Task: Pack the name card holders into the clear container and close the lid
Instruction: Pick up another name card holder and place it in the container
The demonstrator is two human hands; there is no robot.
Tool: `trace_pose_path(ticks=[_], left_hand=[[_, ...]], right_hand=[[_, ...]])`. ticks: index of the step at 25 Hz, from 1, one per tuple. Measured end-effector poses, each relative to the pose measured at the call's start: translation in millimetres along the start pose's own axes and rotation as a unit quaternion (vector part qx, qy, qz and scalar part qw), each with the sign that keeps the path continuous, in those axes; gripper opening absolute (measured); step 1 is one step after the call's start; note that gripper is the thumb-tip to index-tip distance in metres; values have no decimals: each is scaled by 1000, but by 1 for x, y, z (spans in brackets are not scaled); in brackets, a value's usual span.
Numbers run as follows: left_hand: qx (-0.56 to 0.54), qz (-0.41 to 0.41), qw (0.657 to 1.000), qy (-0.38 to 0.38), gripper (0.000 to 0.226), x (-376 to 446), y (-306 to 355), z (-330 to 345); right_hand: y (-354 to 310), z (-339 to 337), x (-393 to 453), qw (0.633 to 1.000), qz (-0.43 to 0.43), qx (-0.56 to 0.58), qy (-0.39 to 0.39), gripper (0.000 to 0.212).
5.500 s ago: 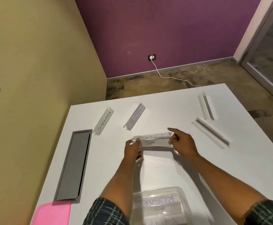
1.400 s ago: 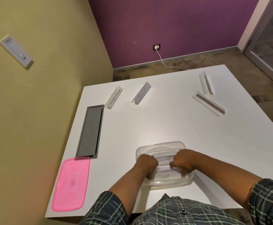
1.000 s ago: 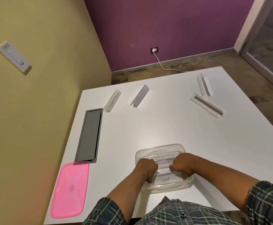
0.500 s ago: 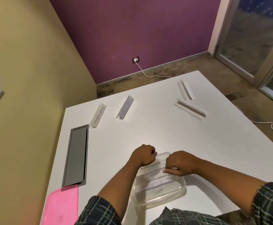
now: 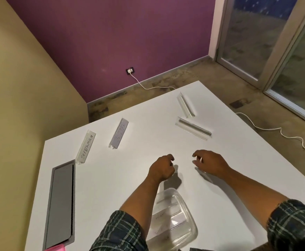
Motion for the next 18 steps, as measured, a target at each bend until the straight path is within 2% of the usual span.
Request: trace_pose_path(ticks=[4,9,15,18], left_hand=[[10,14,1000,-25,56,38,29,18],[11,26,998,-57,62,91,60,38],[-29,13,993,-114,73,134,93,70],[-66,2,988,-139,85,147,101,82]], right_hand=[[37,-10,33,998,66,-1,15,37],[71,-21,82,987,146,-12,70,41],[98,-11,122,983,153,-101,29,55],[106,0,132,982,124,-138,27,46]])
Point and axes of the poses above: each hand's wrist, its own x-axis towards the middle knuckle, its own z-axis out of the palm, y = z × x, the point moved 2 cm from there along x, towards the middle knuckle, and after that the axes turned 12 degrees about y, right-handed, at the moved point
